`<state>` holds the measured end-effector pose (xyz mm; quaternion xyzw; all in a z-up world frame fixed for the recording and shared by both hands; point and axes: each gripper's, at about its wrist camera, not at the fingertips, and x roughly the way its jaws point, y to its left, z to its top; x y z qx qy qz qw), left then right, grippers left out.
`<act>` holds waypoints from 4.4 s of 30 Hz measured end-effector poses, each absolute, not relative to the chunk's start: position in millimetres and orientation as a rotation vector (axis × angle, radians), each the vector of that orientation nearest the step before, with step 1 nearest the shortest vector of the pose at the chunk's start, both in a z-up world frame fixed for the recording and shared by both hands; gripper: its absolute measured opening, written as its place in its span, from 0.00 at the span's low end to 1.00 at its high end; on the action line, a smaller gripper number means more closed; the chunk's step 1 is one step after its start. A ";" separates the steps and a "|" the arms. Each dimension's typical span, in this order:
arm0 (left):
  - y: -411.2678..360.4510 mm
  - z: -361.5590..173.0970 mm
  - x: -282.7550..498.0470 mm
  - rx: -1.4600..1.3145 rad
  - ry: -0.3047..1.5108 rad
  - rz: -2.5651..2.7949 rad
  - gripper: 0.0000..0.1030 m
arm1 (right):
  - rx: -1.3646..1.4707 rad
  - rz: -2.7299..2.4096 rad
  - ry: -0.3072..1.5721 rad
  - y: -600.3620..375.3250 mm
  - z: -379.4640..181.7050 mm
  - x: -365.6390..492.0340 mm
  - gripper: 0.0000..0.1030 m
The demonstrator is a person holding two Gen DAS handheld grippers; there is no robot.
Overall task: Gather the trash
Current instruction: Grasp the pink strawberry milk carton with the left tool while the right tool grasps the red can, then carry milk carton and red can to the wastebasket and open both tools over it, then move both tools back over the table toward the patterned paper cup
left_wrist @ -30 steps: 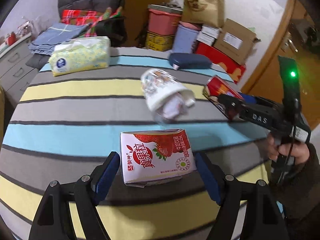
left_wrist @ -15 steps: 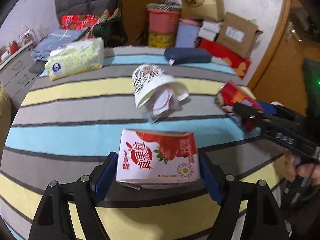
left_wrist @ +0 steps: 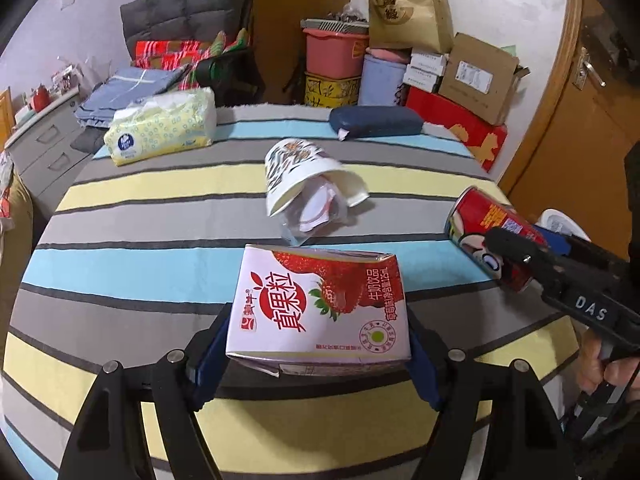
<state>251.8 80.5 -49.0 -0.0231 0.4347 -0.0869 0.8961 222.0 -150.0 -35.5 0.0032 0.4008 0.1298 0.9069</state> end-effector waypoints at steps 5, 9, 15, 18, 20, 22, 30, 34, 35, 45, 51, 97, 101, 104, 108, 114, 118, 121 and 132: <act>68.8 -32.8 235.3 -0.038 0.857 -0.191 0.74 | 0.030 0.254 0.796 -156.9 -29.8 209.2 0.53; 59.6 -22.7 222.7 -0.043 0.840 -0.199 0.74 | 0.038 0.245 0.778 -161.9 -25.9 196.7 0.53; 43.5 -18.8 206.1 -0.048 0.836 -0.227 0.74 | 0.037 0.240 0.801 -165.9 -31.0 183.9 0.52; 38.2 -21.9 200.3 -0.030 0.844 -0.223 0.74 | 0.024 0.252 0.840 -164.1 -40.1 178.3 0.52; 37.3 -22.6 198.5 -0.040 0.852 -0.226 0.74 | 0.003 0.260 0.848 -161.5 -43.3 176.9 0.52; 36.8 -22.1 197.3 -0.048 0.854 -0.221 0.74 | -0.020 0.264 0.860 -158.2 -43.2 180.5 0.52; 30.8 -18.2 193.2 -0.018 0.854 -0.206 0.74 | -0.034 0.264 0.903 -156.1 -51.2 184.3 0.53; 22.4 -14.2 189.3 -0.009 0.845 -0.219 0.74 | 0.019 0.261 0.876 -168.6 -45.7 174.7 0.53; 18.5 -12.0 187.9 -0.002 0.839 -0.223 0.74 | 0.028 0.261 0.869 -171.5 -43.6 172.2 0.53; -32.5 9.1 178.2 0.040 0.788 -0.307 0.74 | 0.093 0.167 0.780 -216.3 -13.9 147.3 0.53; -77.8 16.2 173.7 0.070 0.771 -0.384 0.74 | 0.122 0.072 0.746 -254.5 -4.2 134.6 0.53; -202.6 -1.7 201.4 0.097 0.809 -0.592 0.75 | 0.201 -0.205 0.793 -354.8 -24.6 127.8 0.61; -189.5 3.1 194.4 0.094 0.796 -0.559 0.75 | 0.200 -0.196 0.769 -348.1 -18.3 123.5 0.61; -178.4 7.2 190.0 0.084 0.786 -0.545 0.75 | 0.201 -0.182 0.757 -341.8 -14.6 120.4 0.61; -160.5 15.1 182.4 0.069 0.765 -0.517 0.75 | 0.197 -0.171 0.742 -331.8 -10.3 118.8 0.61; -131.6 24.9 172.5 0.046 0.735 -0.474 0.75 | 0.186 -0.133 0.732 -312.0 -7.5 118.6 0.61; -102.1 27.7 168.0 0.034 0.721 -0.417 0.75 | 0.176 -0.100 0.727 -295.7 -5.3 121.6 0.61; -79.3 27.4 167.8 0.010 0.720 -0.384 0.75 | 0.166 -0.069 0.726 -281.8 -4.6 125.5 0.61; 22.3 18.0 176.3 -0.084 0.727 -0.190 0.75 | 0.111 0.054 0.739 -223.1 -9.2 146.7 0.61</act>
